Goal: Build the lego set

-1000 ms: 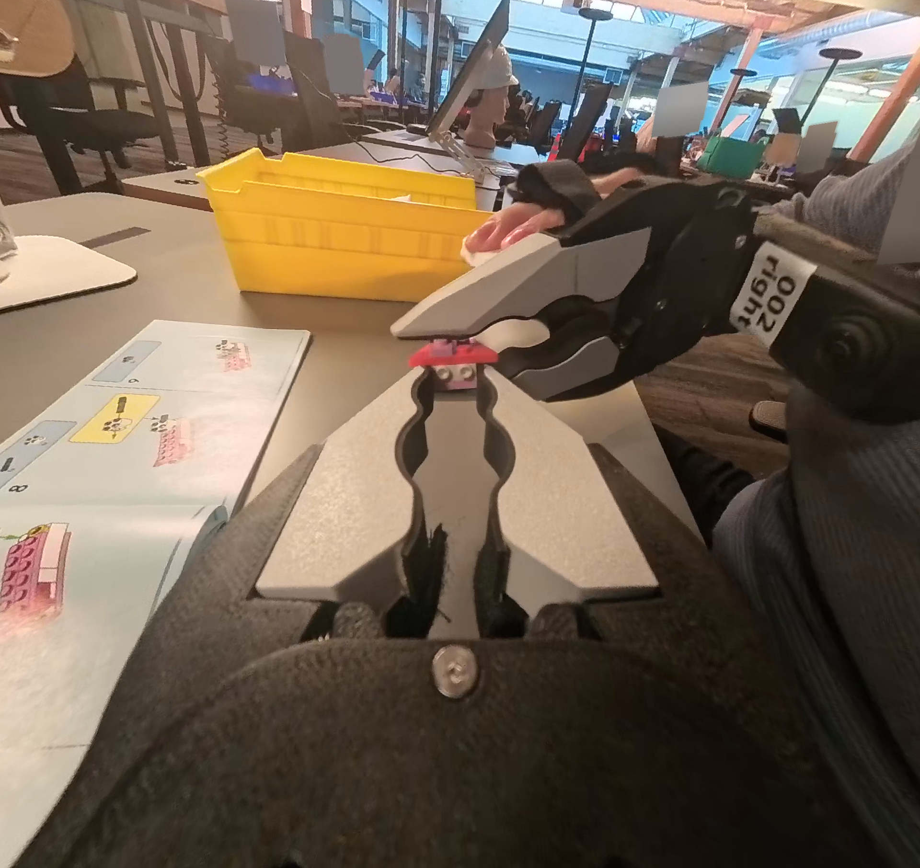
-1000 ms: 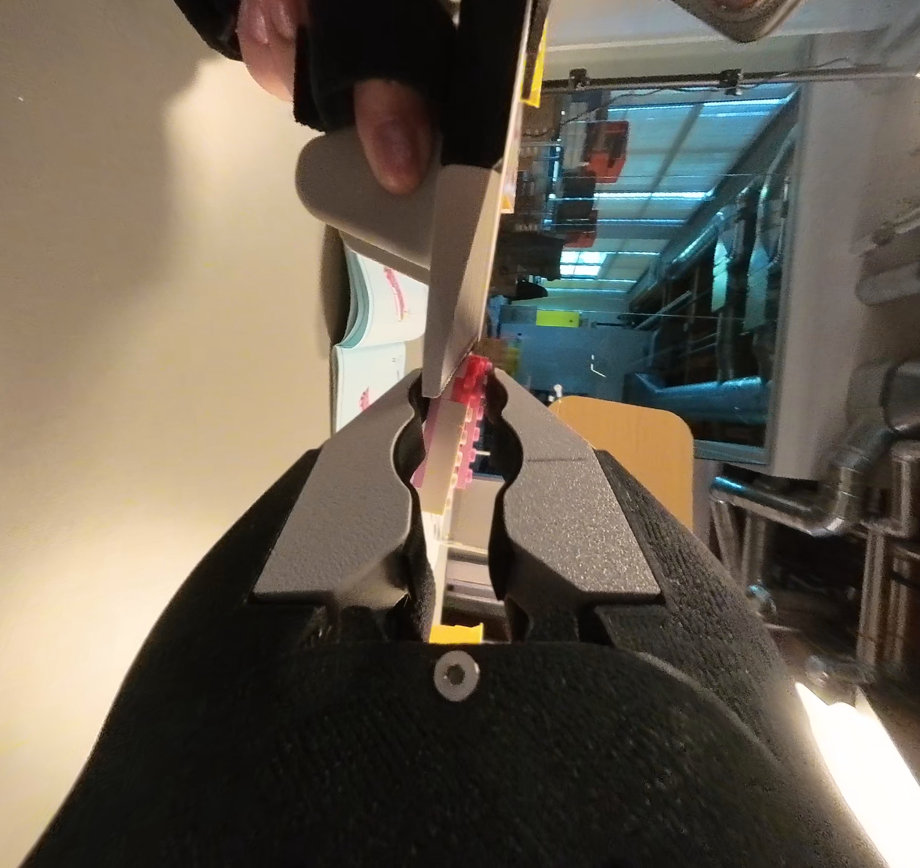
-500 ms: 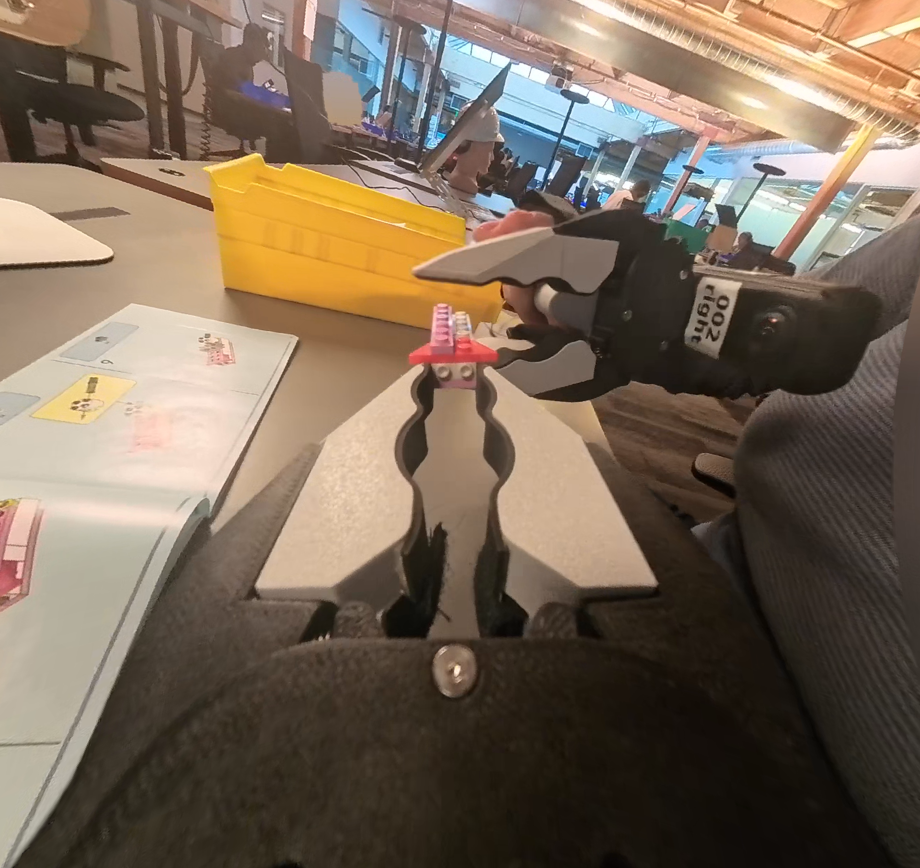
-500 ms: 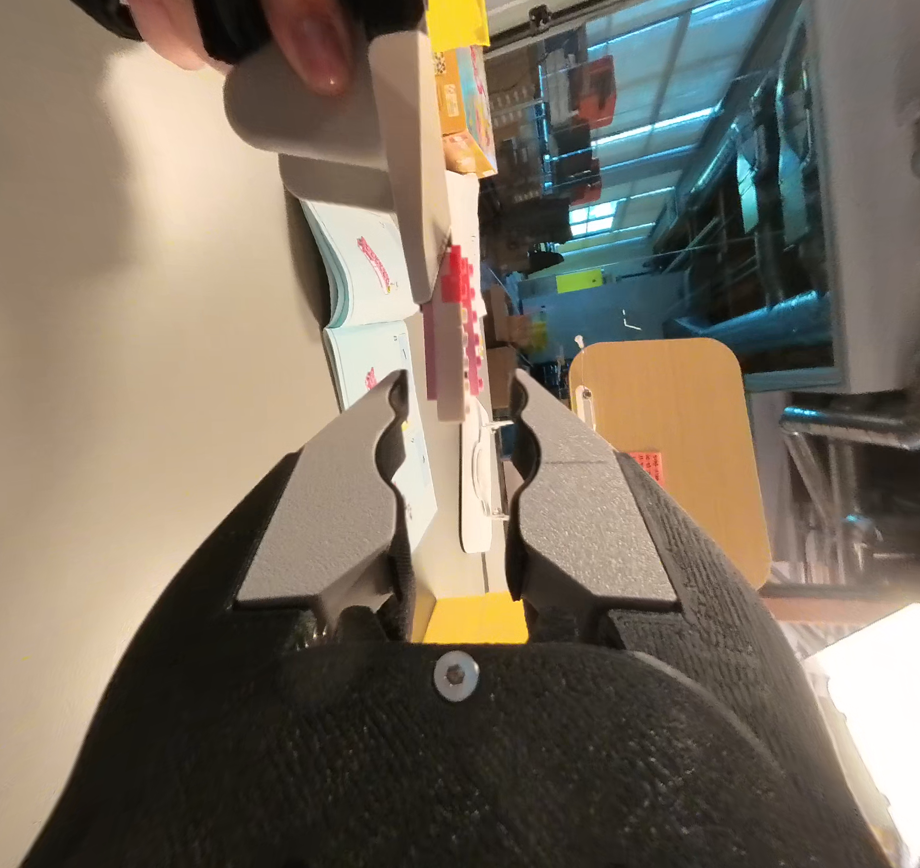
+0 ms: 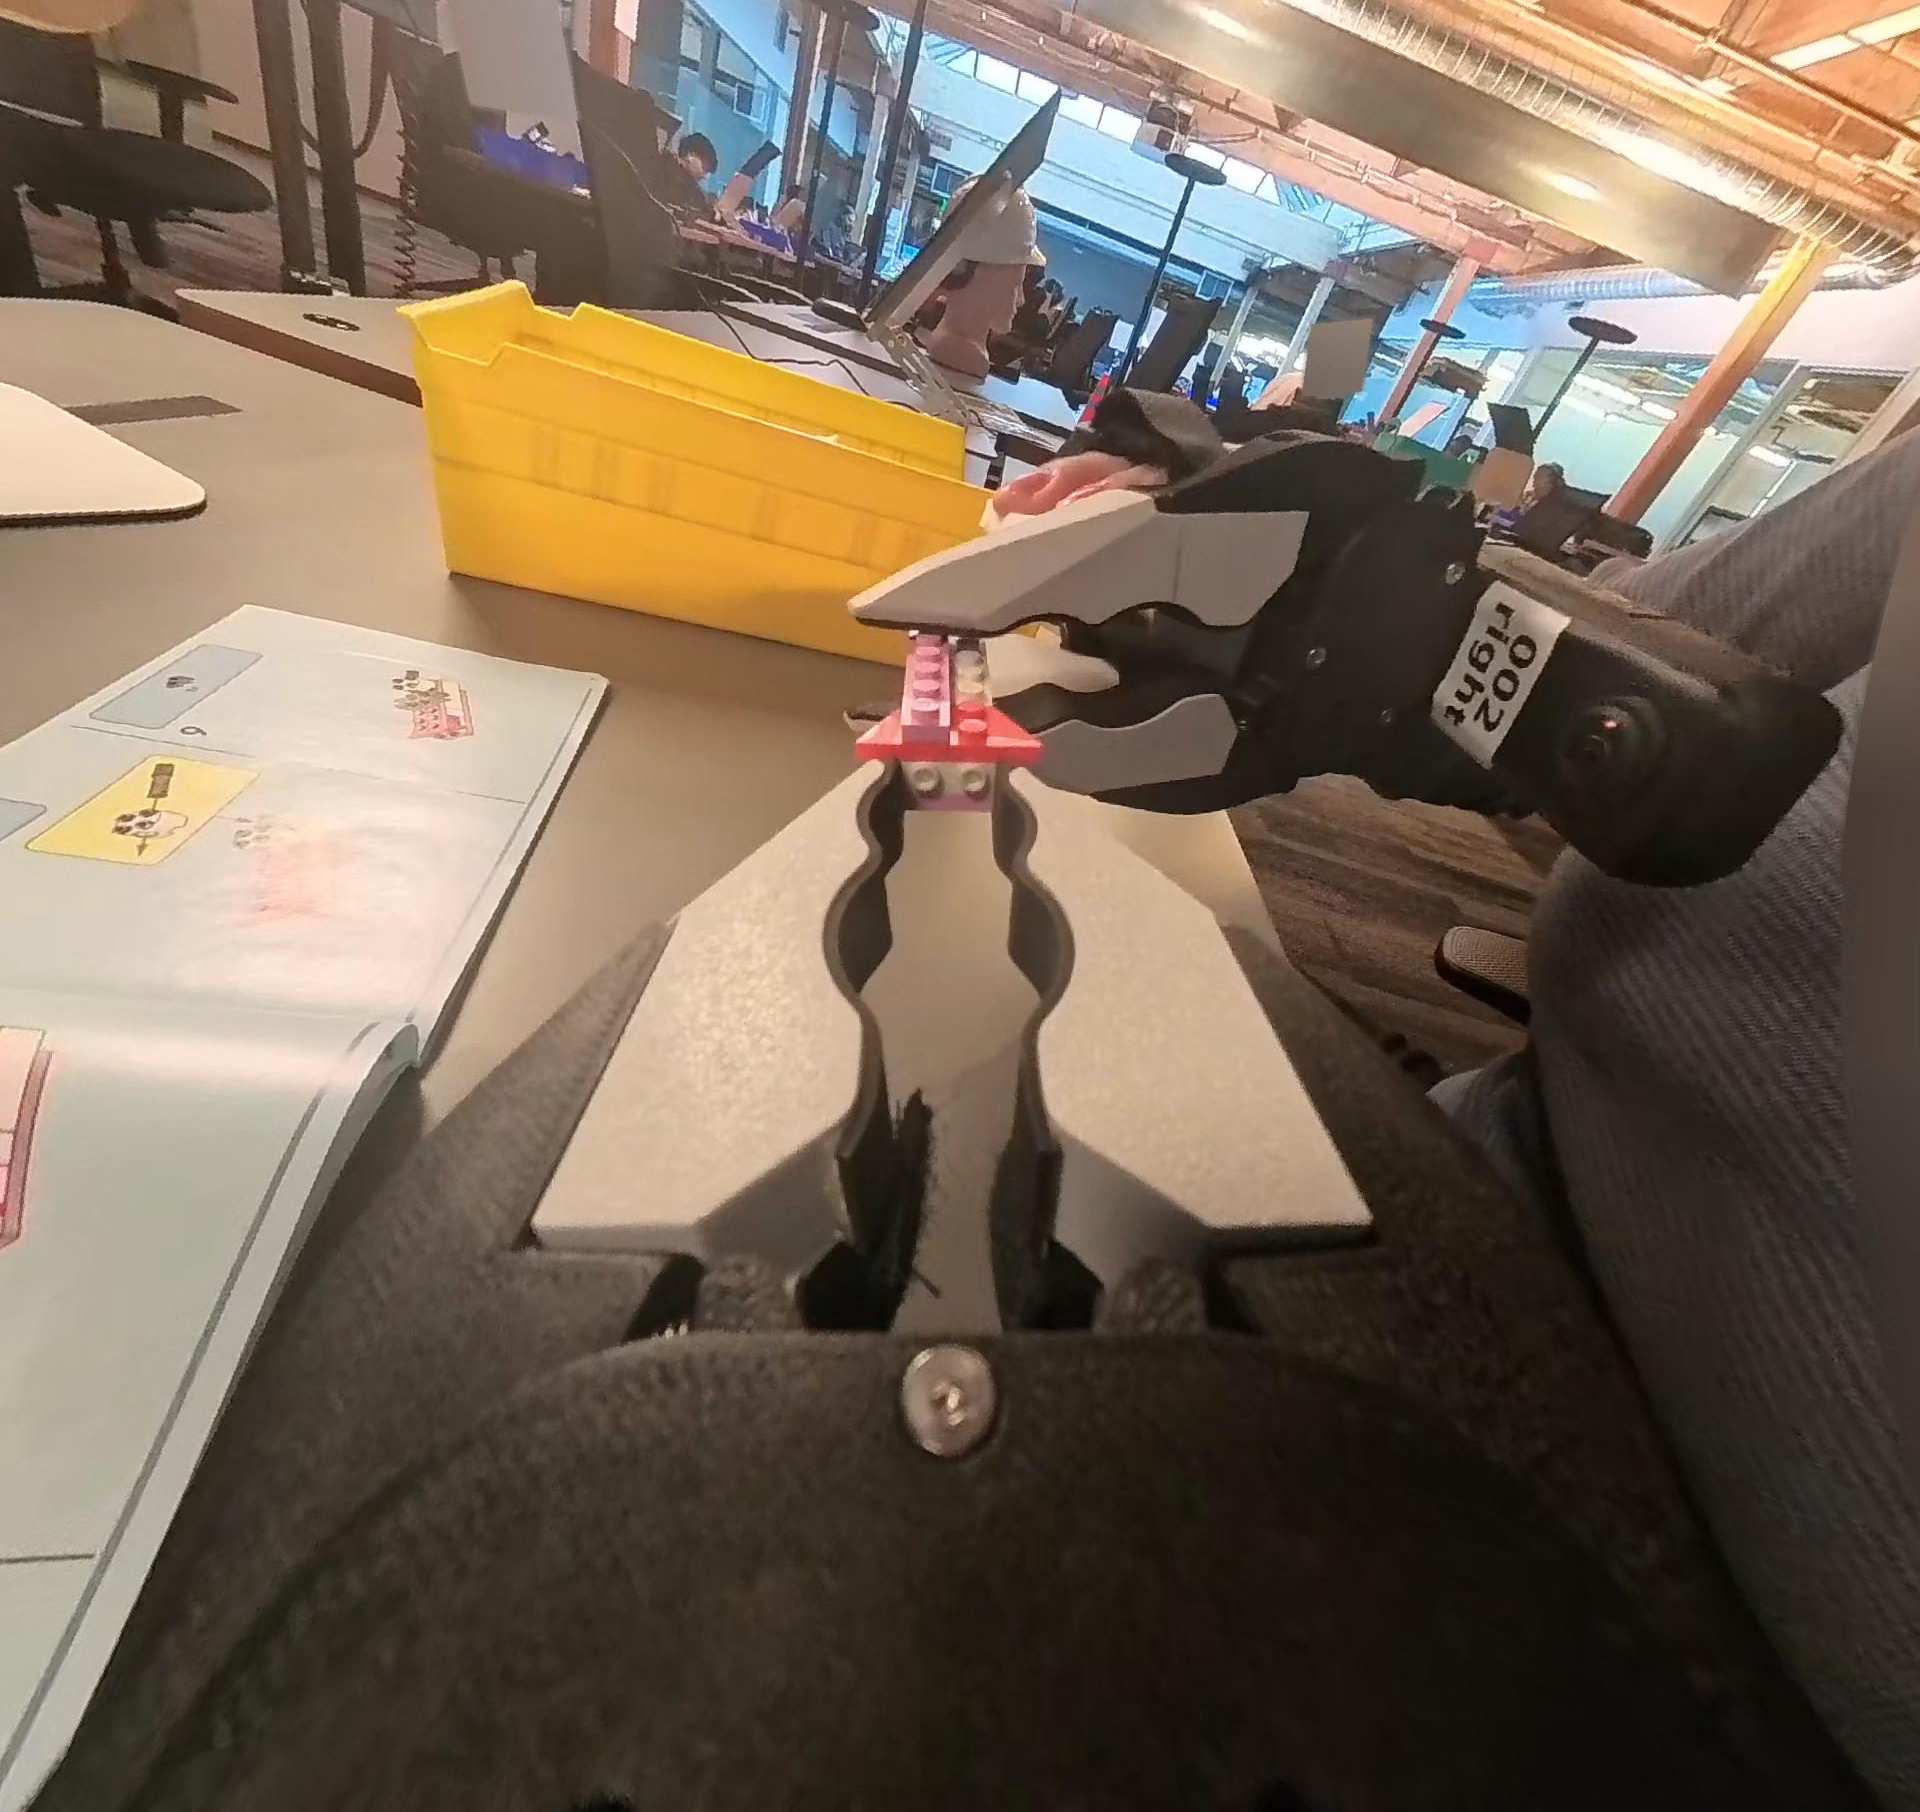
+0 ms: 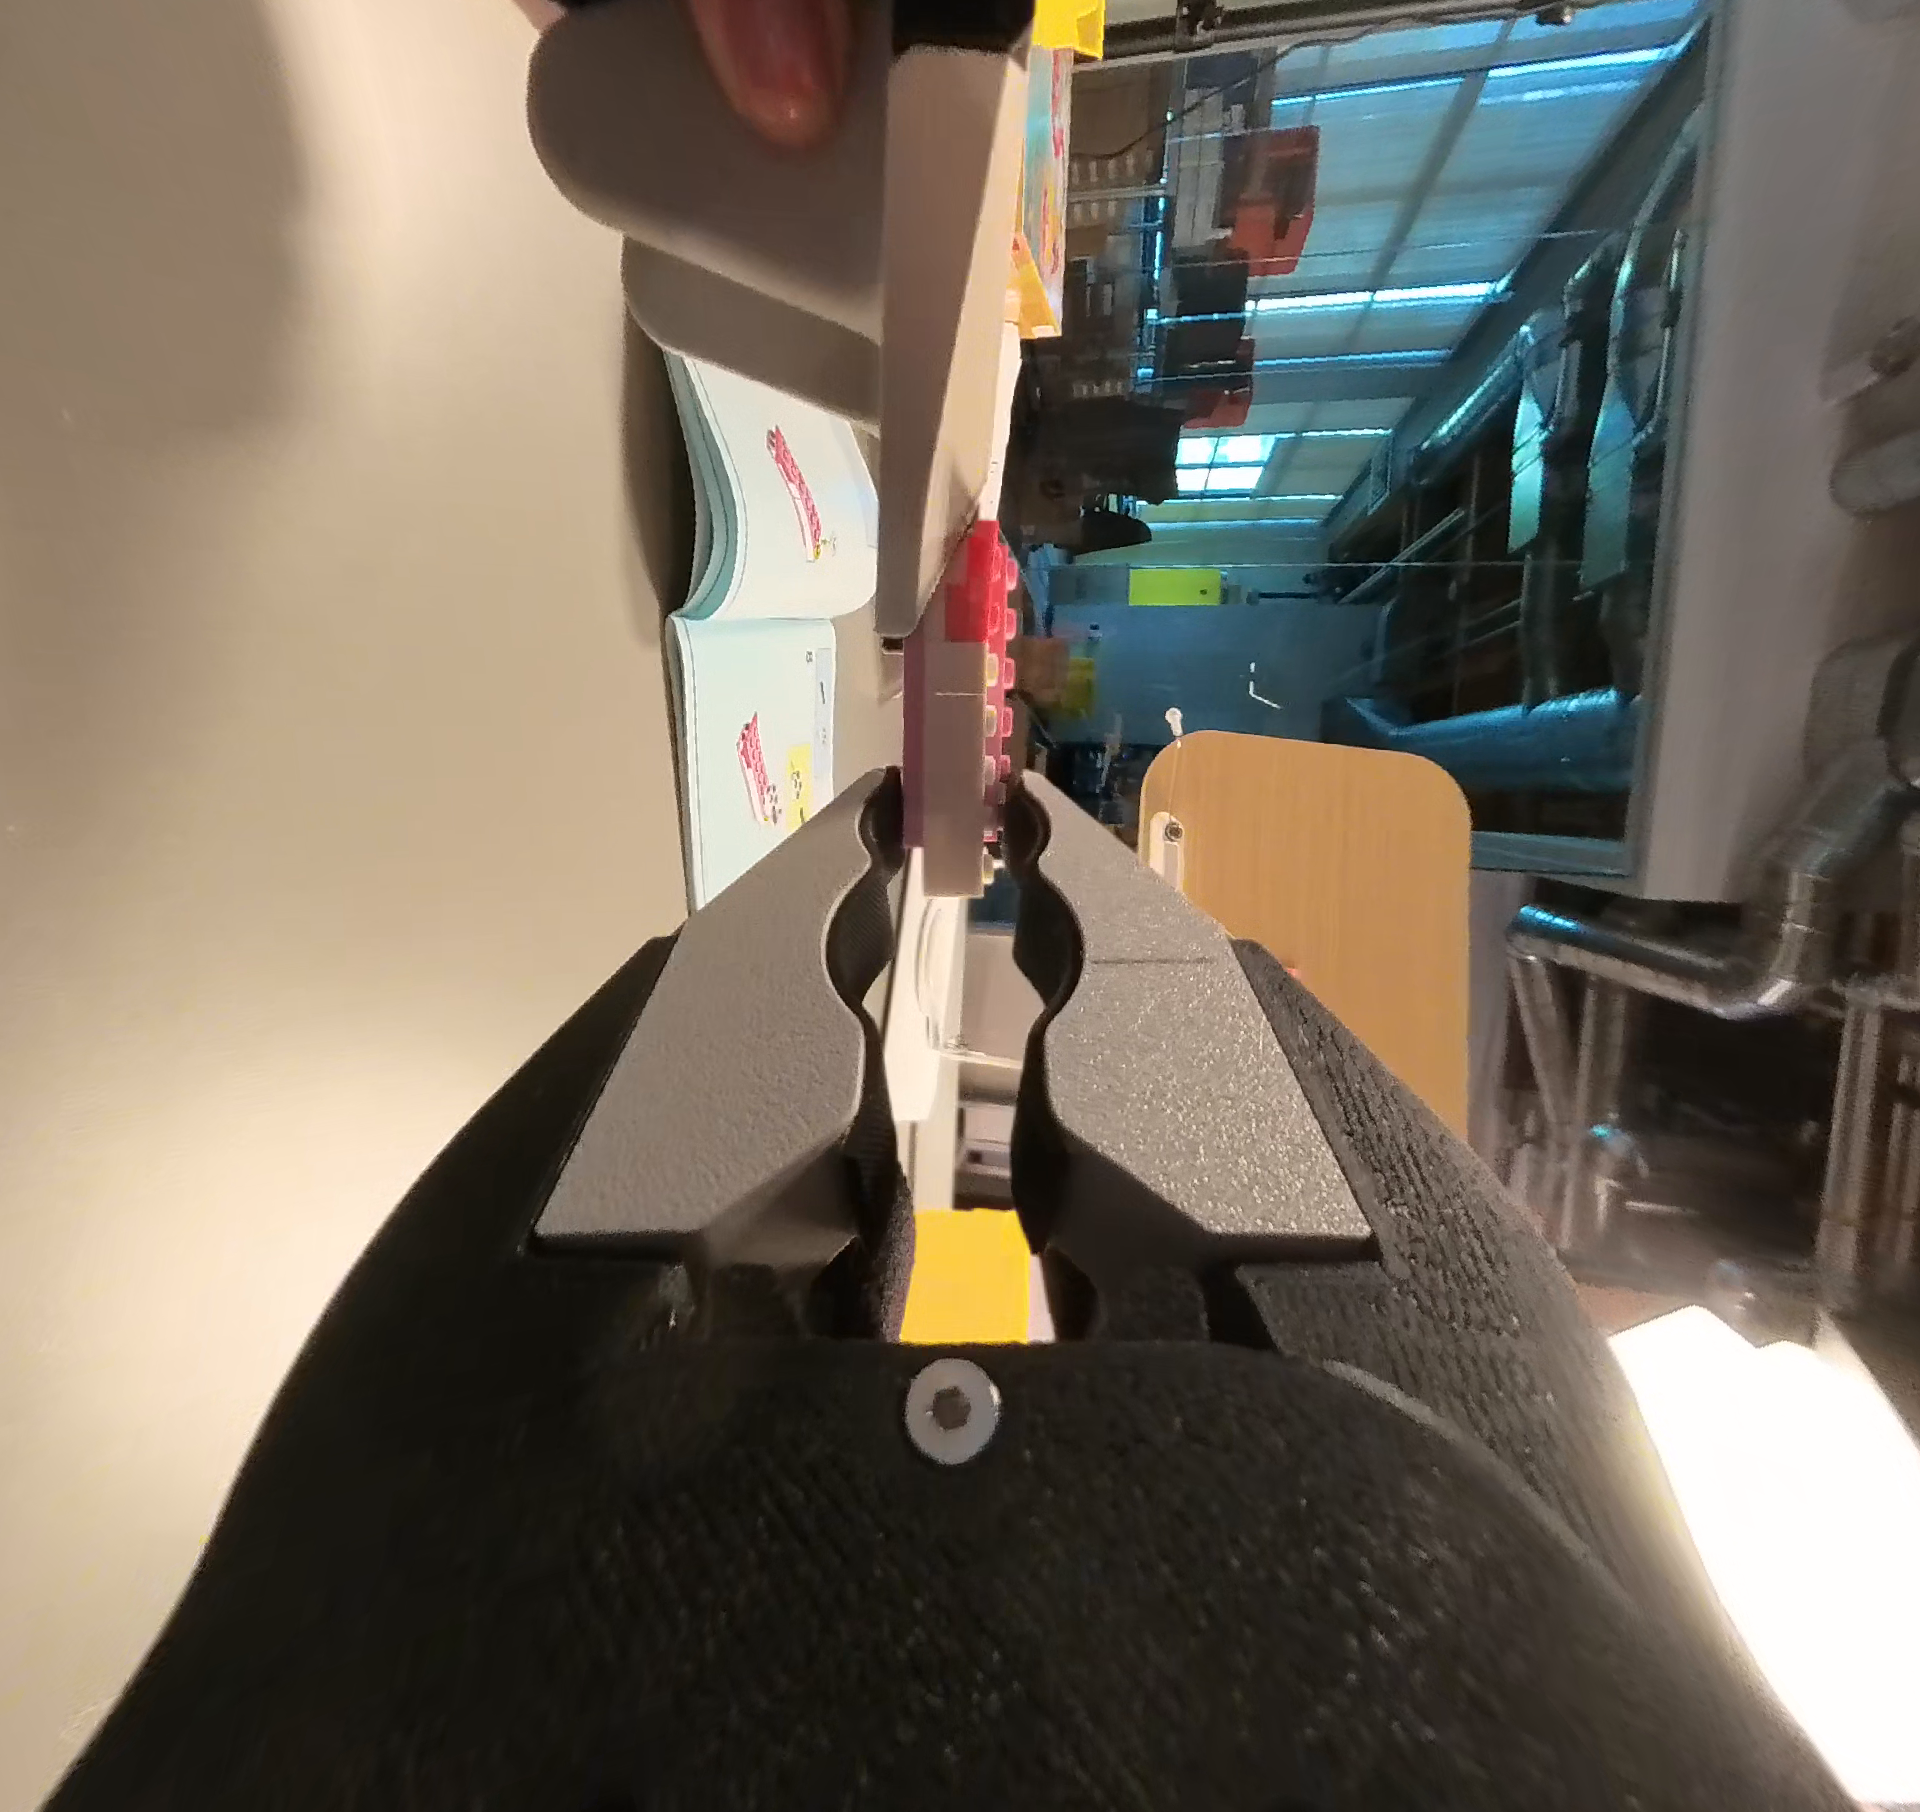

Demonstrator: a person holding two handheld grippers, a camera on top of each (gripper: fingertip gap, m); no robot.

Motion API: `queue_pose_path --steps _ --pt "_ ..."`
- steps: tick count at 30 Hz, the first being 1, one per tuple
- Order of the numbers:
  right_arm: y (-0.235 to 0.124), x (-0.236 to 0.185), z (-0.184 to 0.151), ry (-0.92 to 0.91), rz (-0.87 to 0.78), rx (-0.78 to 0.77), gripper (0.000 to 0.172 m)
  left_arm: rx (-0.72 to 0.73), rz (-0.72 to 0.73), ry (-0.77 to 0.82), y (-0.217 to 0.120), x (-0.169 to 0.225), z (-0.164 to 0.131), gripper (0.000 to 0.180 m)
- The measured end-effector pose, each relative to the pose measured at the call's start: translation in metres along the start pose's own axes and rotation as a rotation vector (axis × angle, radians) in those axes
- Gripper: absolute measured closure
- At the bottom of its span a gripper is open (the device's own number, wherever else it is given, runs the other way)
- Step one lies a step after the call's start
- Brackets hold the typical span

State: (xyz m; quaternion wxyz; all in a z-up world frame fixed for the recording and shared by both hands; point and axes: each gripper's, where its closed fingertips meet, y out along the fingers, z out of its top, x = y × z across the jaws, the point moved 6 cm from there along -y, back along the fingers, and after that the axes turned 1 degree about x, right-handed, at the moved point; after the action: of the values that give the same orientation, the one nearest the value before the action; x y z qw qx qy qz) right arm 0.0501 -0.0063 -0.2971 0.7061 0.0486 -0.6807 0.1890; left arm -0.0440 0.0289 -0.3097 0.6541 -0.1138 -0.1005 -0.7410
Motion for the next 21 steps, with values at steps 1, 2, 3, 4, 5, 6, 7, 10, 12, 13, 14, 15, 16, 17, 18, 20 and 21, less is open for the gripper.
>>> queue_pose_path --steps 1,2,3,4,5,6,7,10,12,13,14,15,16,17,18,20,21 --pt "0.001 0.0 -0.001 0.028 0.01 0.008 0.155 -0.001 0.001 -0.004 0.0 0.0 0.0 0.165" --pt "0.002 0.0 -0.002 0.079 0.028 0.016 0.155 0.001 0.003 -0.013 0.0 -0.001 0.0 0.165" --pt "0.003 0.0 -0.002 0.13 0.044 0.015 0.154 0.003 0.005 -0.027 0.0 -0.002 0.001 0.165" --pt "0.005 0.0 -0.002 0.151 0.053 0.002 0.154 -0.002 0.011 -0.045 0.0 -0.004 0.001 0.165" --pt "0.006 -0.001 0.0 0.139 0.046 -0.006 0.14 -0.011 0.016 -0.057 -0.001 -0.005 -0.001 0.165" --pt "0.007 -0.001 0.003 0.115 0.036 -0.003 0.134 -0.014 0.018 -0.067 -0.001 -0.006 -0.001 0.165" --pt "0.007 -0.003 0.007 0.101 0.035 0.006 0.134 -0.012 0.01 -0.073 -0.001 -0.006 -0.001 0.165" --pt "0.012 -0.006 0.009 0.077 0.013 -0.015 0.15 -0.022 0.002 -0.071 0.001 -0.004 -0.003 0.165" --pt "0.013 -0.007 0.009 0.061 0.0 -0.023 0.154 -0.024 0.011 -0.068 0.001 -0.005 -0.003 0.165" --pt "0.014 -0.008 0.009 0.077 0.0 -0.032 0.154 -0.025 0.014 -0.07 0.0 -0.006 -0.003 0.165" --pt "0.015 -0.008 0.009 0.09 0.005 -0.038 0.154 -0.026 0.016 -0.075 0.0 -0.007 -0.003 0.165" --pt "0.015 -0.008 0.009 0.091 0.008 -0.039 0.154 -0.026 0.015 -0.08 0.0 -0.007 -0.004 0.165" --pt "0.014 -0.007 0.009 0.082 0.007 -0.033 0.155 -0.023 0.012 -0.085 0.0 -0.007 -0.004 0.165" --pt "0.014 -0.008 0.008 0.073 0.012 -0.031 0.155 -0.027 0.013 -0.084 0.0 -0.007 -0.004 0.165" --pt "0.014 -0.008 0.008 0.066 0.021 -0.034 0.155 -0.038 0.019 -0.081 0.001 -0.007 -0.005 0.165" --pt "0.014 -0.009 0.006 0.059 0.028 -0.026 0.155 -0.05 0.026 -0.08 0.002 -0.007 -0.006 0.165" --pt "0.014 -0.01 0.006 0.059 0.022 -0.018 0.155 -0.048 0.027 -0.079 0.002 -0.007 -0.006 0.165"
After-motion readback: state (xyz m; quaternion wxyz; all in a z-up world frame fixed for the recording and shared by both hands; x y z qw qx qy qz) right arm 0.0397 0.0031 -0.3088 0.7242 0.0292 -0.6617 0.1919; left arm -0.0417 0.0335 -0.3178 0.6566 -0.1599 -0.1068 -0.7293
